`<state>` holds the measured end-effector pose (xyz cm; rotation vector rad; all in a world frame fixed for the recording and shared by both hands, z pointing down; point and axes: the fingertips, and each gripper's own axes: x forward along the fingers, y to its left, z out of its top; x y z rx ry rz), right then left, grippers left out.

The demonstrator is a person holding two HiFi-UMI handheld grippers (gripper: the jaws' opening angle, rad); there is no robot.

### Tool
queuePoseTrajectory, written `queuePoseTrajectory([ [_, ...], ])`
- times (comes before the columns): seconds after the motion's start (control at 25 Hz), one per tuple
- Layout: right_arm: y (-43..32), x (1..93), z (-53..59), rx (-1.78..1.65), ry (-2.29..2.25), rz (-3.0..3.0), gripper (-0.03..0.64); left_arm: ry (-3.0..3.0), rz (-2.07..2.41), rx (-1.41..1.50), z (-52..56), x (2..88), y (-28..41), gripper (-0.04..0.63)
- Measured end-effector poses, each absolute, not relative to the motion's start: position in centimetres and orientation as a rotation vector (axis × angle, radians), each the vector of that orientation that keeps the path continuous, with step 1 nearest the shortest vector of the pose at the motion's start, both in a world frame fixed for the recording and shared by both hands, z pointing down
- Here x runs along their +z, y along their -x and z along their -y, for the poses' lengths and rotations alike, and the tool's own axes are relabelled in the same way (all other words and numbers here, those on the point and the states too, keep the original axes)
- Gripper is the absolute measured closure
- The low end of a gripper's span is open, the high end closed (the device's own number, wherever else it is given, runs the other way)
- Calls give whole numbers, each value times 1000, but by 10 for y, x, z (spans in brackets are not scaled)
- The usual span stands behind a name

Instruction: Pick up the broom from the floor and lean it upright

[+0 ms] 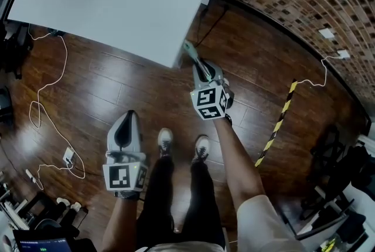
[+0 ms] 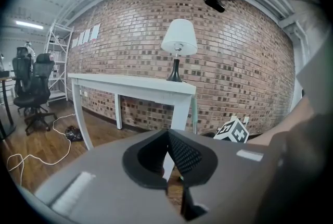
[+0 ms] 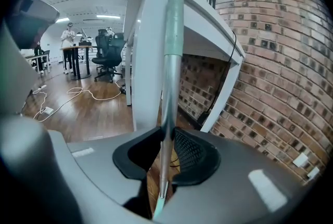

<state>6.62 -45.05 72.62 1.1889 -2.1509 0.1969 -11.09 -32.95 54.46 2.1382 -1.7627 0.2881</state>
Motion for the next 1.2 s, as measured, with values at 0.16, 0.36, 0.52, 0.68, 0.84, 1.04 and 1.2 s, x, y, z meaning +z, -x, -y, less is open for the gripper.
queuePoseTrajectory([
  [0.16, -63, 726, 448, 167, -1191, 2164, 518, -2134, 1762, 288, 329, 548, 112, 594],
  [0.36, -65, 724, 449, 141, -1197, 2178, 514, -2128, 1758, 306, 329, 554, 112, 594],
  [0.52, -64, 724, 446, 141, -1189, 2194, 512, -2128, 1751, 349, 326, 560, 112, 594],
  [0.68, -65, 724, 449, 131, -1178, 2202, 511, -2130, 1742, 340, 326, 561, 108, 594],
  [0.84, -65, 724, 450, 112, -1178, 2196, 511, -2140, 1740, 338, 325, 561, 108, 594],
  [1.04, -65, 724, 452, 40, -1146, 2173, 508, -2115, 1749, 348, 321, 565, 112, 594],
  [1.2, -67, 724, 456, -63, -1088, 2139, 502, -2104, 1744, 365, 321, 567, 110, 594],
])
